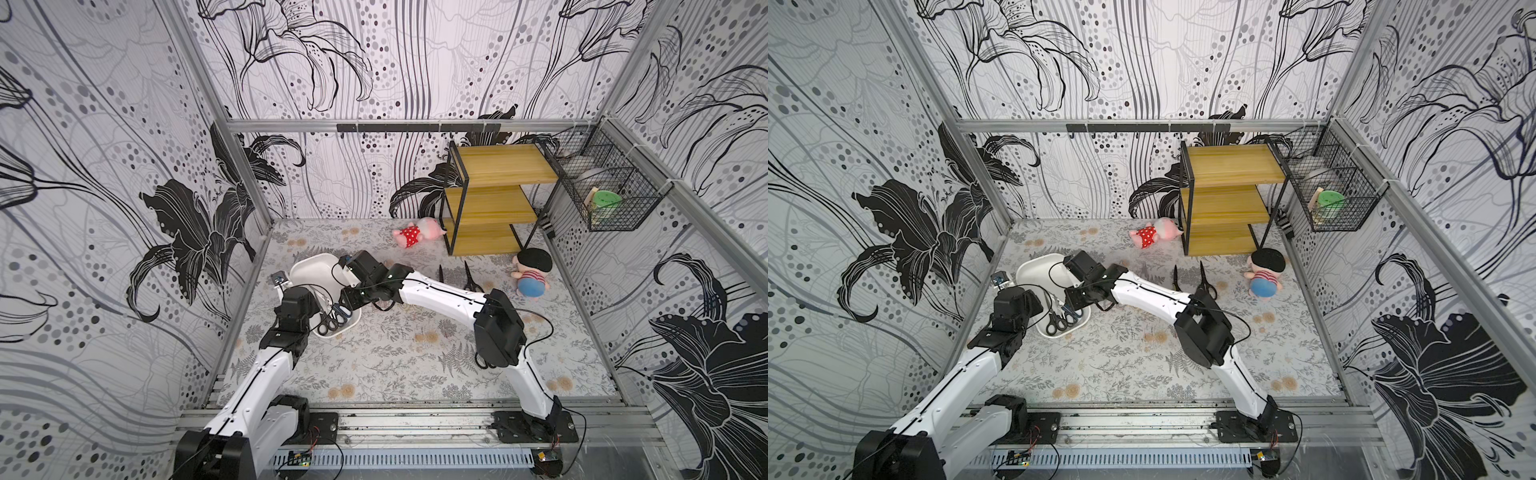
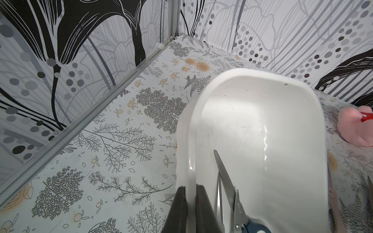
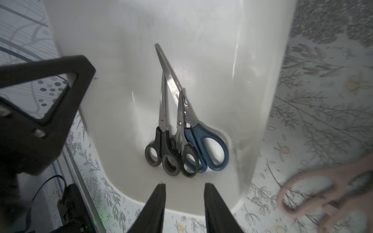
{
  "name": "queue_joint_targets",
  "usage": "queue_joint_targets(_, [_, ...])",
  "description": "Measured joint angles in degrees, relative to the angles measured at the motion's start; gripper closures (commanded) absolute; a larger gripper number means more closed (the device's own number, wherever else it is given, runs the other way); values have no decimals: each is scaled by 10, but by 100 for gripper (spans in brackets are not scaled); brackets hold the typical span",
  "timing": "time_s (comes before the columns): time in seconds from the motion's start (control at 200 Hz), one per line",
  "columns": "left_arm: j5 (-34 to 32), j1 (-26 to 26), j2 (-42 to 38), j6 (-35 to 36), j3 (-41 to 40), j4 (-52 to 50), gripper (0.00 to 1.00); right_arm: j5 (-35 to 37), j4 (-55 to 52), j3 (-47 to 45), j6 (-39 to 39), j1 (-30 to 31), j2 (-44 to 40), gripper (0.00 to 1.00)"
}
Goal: Take the scissors out of the storage box
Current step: Pick up the scissors from the storage box.
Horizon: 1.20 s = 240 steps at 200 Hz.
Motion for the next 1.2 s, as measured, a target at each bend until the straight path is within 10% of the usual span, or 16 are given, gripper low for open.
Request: queue_joint_targets(1.201, [-14,0,12,-21,0,-2,100,-67,-20,82,-14,11,128,72])
